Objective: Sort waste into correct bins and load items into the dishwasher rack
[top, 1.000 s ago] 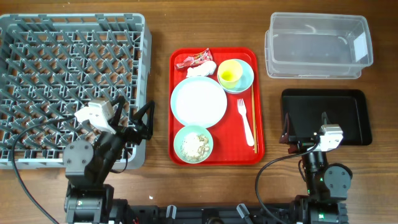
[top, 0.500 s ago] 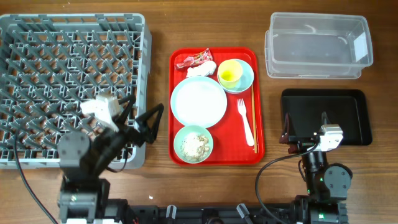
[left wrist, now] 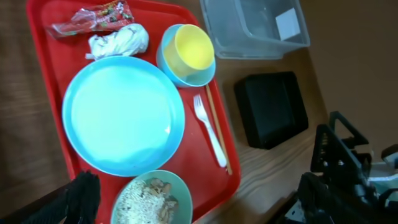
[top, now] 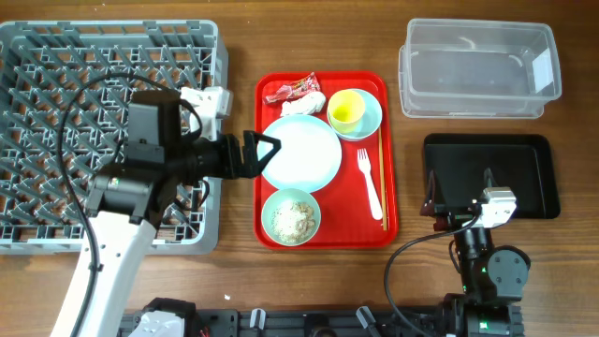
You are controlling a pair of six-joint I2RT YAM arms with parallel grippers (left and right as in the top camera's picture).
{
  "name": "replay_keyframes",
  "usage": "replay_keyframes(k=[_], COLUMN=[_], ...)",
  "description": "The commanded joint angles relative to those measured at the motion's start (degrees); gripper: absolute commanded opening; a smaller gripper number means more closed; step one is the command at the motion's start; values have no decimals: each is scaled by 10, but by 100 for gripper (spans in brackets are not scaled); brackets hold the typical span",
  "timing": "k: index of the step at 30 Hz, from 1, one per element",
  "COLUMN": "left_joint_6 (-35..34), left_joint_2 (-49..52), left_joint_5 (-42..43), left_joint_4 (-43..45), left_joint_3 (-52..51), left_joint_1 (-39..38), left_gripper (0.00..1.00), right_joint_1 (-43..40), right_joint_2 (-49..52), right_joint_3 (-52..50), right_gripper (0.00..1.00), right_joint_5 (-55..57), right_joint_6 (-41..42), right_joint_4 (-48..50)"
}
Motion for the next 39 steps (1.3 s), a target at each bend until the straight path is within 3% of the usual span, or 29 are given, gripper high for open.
replay_keyframes(k=[1,6,11,14,18,21,34,39], left_joint_6=[-120,-138,-170,-139,-123,-127,-127,-122], left_joint_2=[-3,-2,9,51,130,170,200,219], left_joint_5=[14,12,-48,-126,-309,-381,-390,-355], left_joint_4=[6,33,21,-70,-201,-209,-77,-34], left_joint_3=[16,16,34,95,217,254,254,254], left_joint_1=[-5,-6,-6,-13,-60,-96,-112,-112], left_gripper=[100,100,100,100,99,100,100,100], right_joint_1=[-3,-3,-3,-3,-3,-3,-3,-3], right_joint_2=[-3,-3,-3,-3,-3,-3,-3,-3], right_joint_3=[-1,-1,-1,-1,-1,-1,-1,-1], right_gripper=[100,99,100,100,99,100,100,100], right_joint_5=[12,12,12,12,12,12,12,12], right_joint_6=[-7,-7,-7,-7,-7,-7,-7,-7], right_joint_4=[1,2,1,1,1,1,1,1])
